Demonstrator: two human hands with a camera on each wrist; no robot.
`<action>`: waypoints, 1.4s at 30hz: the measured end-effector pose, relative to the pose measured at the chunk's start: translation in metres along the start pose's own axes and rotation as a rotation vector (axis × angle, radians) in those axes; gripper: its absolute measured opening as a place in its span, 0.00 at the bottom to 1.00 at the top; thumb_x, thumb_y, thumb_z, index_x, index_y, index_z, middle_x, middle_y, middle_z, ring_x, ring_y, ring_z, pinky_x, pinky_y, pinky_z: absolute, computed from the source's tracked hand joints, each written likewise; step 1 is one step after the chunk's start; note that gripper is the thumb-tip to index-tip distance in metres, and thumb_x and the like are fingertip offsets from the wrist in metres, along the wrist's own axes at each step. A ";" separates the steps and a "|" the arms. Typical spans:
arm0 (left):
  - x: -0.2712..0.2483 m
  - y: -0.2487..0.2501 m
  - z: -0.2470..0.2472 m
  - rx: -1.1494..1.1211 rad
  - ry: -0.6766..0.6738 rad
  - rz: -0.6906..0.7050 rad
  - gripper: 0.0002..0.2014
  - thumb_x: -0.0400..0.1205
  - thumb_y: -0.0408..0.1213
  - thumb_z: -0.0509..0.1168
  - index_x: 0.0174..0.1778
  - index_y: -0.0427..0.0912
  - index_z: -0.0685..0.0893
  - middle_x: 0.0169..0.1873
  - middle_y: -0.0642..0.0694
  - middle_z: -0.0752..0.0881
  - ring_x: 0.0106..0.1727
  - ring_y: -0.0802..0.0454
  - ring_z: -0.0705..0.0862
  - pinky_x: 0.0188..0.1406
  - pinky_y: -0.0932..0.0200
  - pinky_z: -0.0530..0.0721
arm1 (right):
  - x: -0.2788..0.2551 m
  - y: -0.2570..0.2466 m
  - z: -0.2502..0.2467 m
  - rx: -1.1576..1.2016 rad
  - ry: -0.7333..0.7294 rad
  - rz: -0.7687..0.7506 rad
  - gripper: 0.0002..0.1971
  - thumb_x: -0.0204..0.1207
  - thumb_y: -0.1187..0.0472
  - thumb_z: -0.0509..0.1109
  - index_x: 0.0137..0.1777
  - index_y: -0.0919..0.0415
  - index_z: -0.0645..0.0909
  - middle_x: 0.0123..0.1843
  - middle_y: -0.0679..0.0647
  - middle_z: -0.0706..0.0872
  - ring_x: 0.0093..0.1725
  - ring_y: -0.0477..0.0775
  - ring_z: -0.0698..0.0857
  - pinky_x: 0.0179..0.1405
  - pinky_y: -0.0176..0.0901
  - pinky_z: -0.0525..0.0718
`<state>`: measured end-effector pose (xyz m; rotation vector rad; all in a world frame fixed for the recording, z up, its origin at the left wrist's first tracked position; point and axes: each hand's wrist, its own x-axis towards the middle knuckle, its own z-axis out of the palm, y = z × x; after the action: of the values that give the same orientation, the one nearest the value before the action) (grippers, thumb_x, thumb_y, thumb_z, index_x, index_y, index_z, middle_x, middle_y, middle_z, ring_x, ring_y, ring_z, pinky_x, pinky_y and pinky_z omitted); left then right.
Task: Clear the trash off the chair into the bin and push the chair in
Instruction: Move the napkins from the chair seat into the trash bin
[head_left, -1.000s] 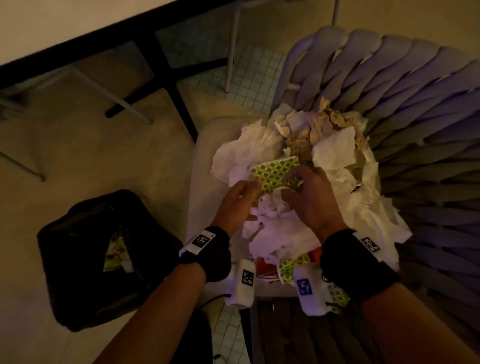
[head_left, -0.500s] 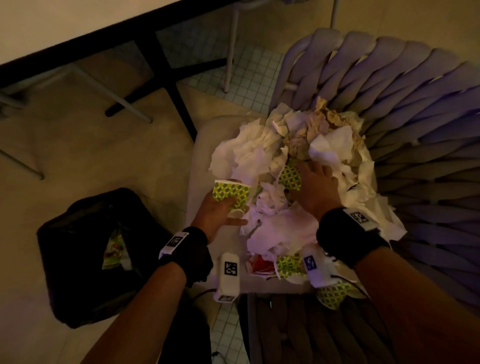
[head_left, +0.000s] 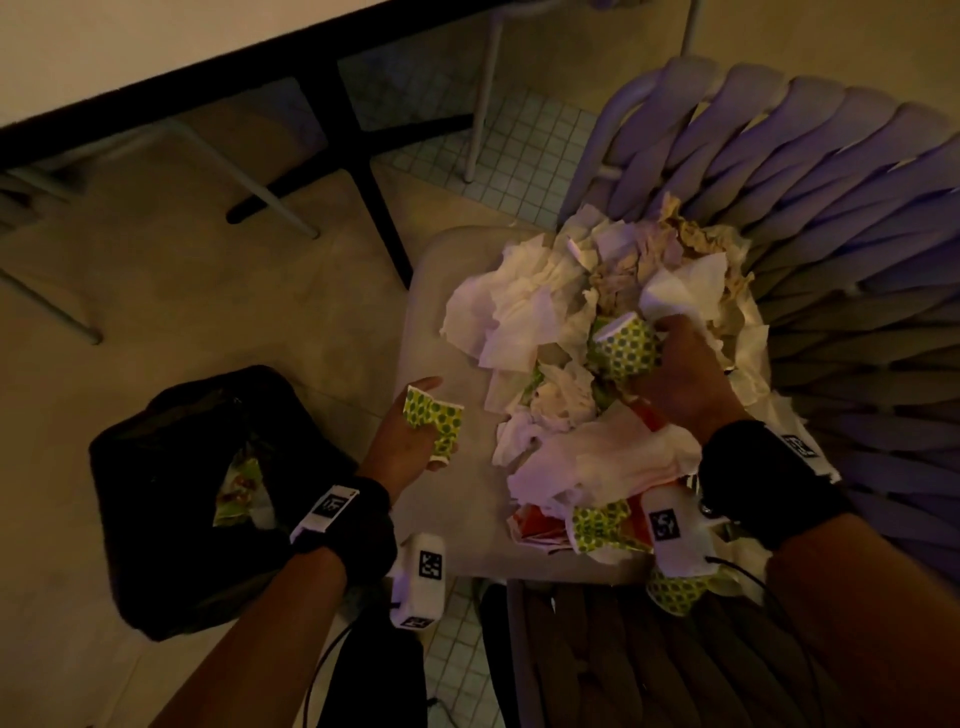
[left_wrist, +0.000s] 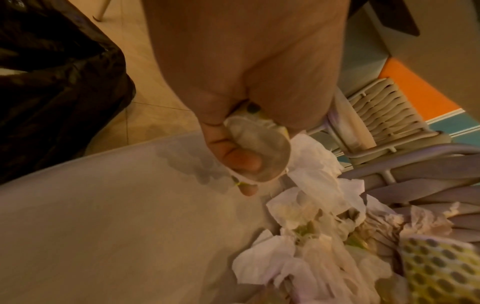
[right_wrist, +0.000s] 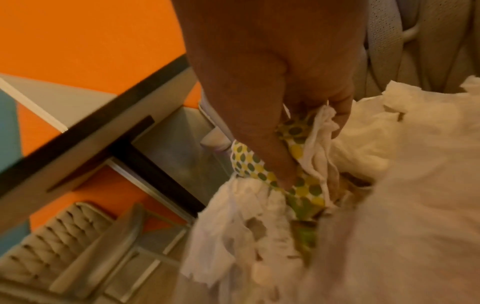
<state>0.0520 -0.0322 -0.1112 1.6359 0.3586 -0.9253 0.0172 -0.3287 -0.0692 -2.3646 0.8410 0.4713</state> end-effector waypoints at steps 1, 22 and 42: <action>-0.001 -0.002 -0.004 -0.001 0.005 -0.002 0.29 0.80 0.17 0.49 0.67 0.54 0.73 0.45 0.40 0.83 0.34 0.47 0.84 0.18 0.67 0.79 | 0.000 -0.003 -0.003 -0.007 -0.001 0.004 0.33 0.63 0.62 0.80 0.65 0.72 0.70 0.63 0.72 0.77 0.61 0.73 0.79 0.52 0.57 0.78; -0.098 -0.181 -0.267 -0.317 0.437 -0.277 0.22 0.85 0.27 0.58 0.75 0.48 0.70 0.67 0.36 0.77 0.63 0.35 0.80 0.51 0.45 0.80 | -0.110 -0.235 0.263 0.357 -0.905 -0.076 0.45 0.66 0.71 0.75 0.78 0.46 0.55 0.66 0.64 0.78 0.51 0.60 0.84 0.43 0.60 0.87; -0.056 -0.257 -0.368 -0.322 0.203 -0.332 0.35 0.75 0.43 0.71 0.76 0.65 0.64 0.84 0.54 0.55 0.84 0.48 0.56 0.75 0.35 0.70 | -0.125 -0.239 0.421 0.304 -0.978 0.210 0.35 0.75 0.54 0.72 0.79 0.53 0.60 0.58 0.54 0.80 0.50 0.52 0.83 0.50 0.45 0.83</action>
<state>-0.0174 0.3969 -0.2373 1.3959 0.8942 -0.8918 0.0283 0.1428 -0.2346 -1.4729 0.6074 1.3254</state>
